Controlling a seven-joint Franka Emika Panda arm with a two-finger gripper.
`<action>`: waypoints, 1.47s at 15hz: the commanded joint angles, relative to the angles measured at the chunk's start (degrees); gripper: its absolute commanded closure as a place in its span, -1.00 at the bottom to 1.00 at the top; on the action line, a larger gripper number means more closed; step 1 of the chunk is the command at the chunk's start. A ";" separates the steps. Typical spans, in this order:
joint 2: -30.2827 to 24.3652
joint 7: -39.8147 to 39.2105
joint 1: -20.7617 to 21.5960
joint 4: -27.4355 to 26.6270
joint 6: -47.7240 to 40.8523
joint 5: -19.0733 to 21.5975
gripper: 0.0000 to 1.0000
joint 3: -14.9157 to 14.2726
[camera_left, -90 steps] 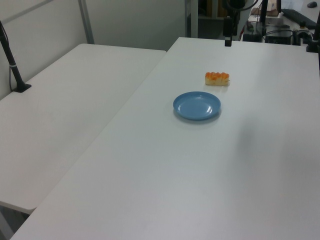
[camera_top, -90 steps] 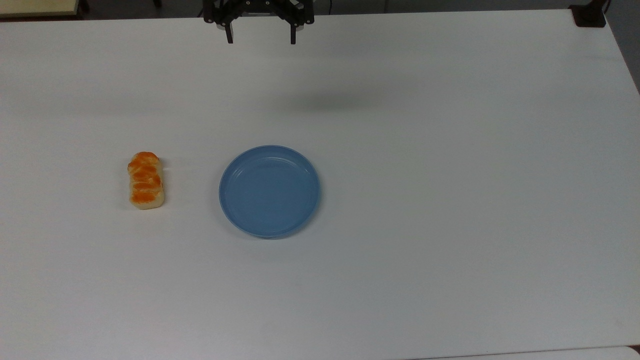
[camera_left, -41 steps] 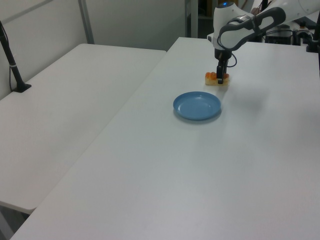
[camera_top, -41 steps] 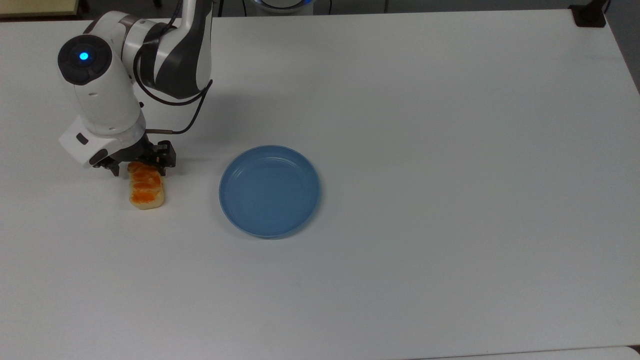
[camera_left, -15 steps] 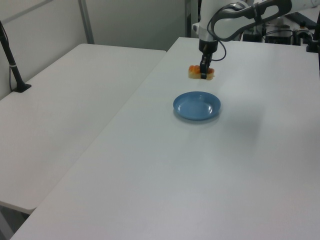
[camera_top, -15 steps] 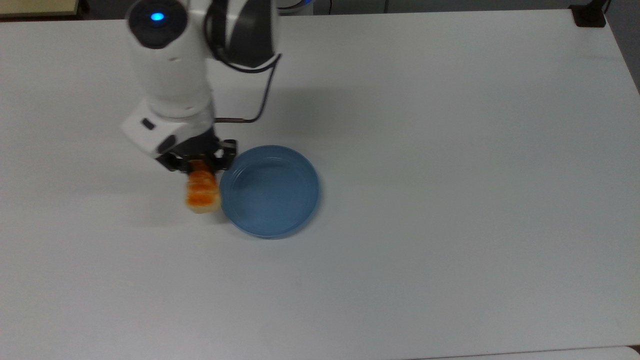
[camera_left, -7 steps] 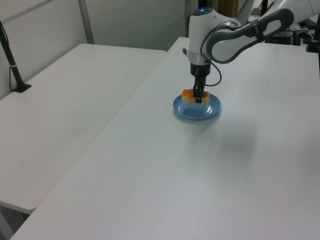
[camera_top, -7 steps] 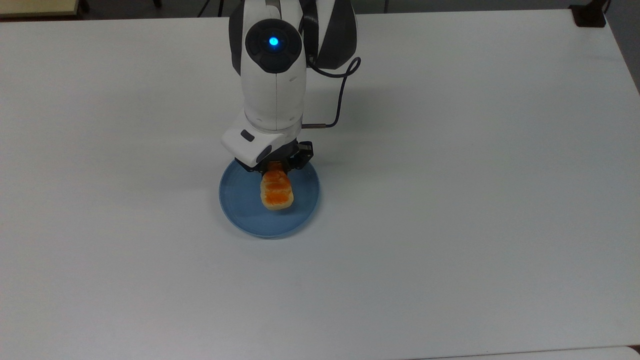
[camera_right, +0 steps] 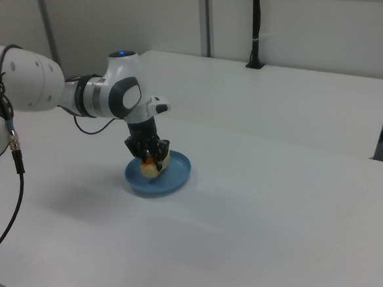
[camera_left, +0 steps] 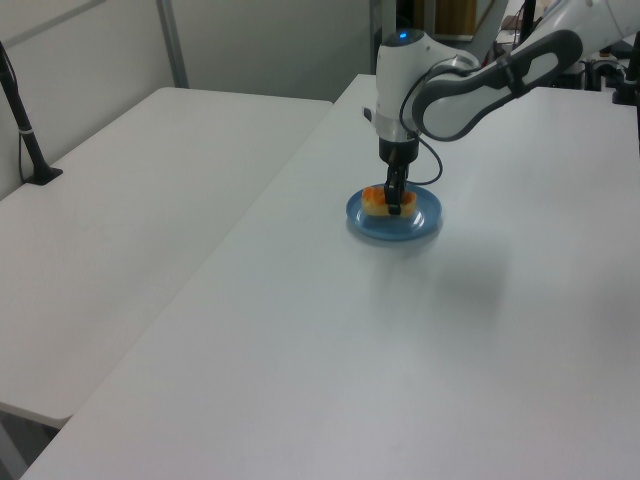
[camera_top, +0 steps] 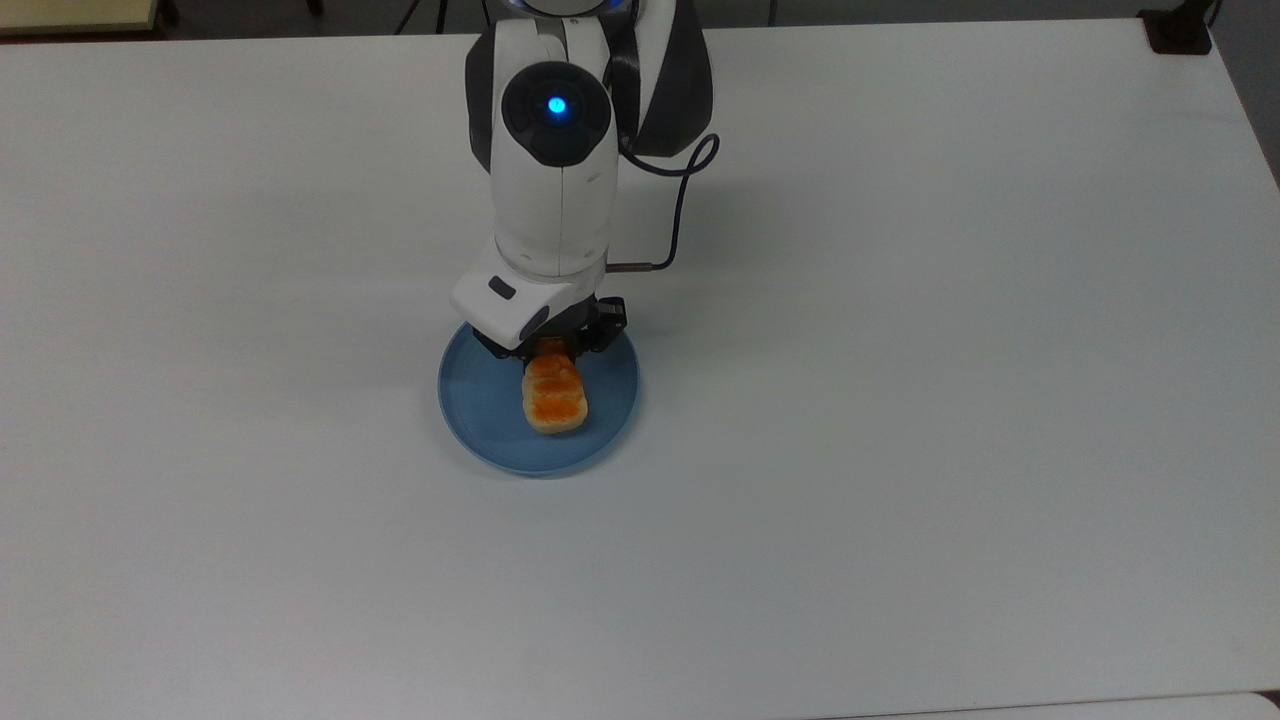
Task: Put the bread onto the plate
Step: 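Open the gripper to release the roll and raise it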
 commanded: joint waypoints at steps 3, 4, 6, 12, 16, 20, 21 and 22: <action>1.35 1.34 0.38 -0.66 3.00 -2.73 0.02 -0.25; 1.35 1.34 0.29 -0.66 3.00 -2.82 -0.52 -0.25; 1.18 1.42 0.12 -0.58 2.91 -2.82 -1.00 -0.25; -2.67 3.35 0.64 0.13 -0.76 -2.20 -1.00 -0.25; -11.20 3.53 1.78 0.04 -12.09 -1.68 -1.00 -0.16; -18.58 3.36 1.96 -0.05 -19.83 2.10 -1.00 -0.25; -20.34 3.36 1.79 -0.13 -21.77 2.19 -1.00 -0.25; -21.92 3.44 1.79 -0.22 -23.35 2.19 -1.00 -0.25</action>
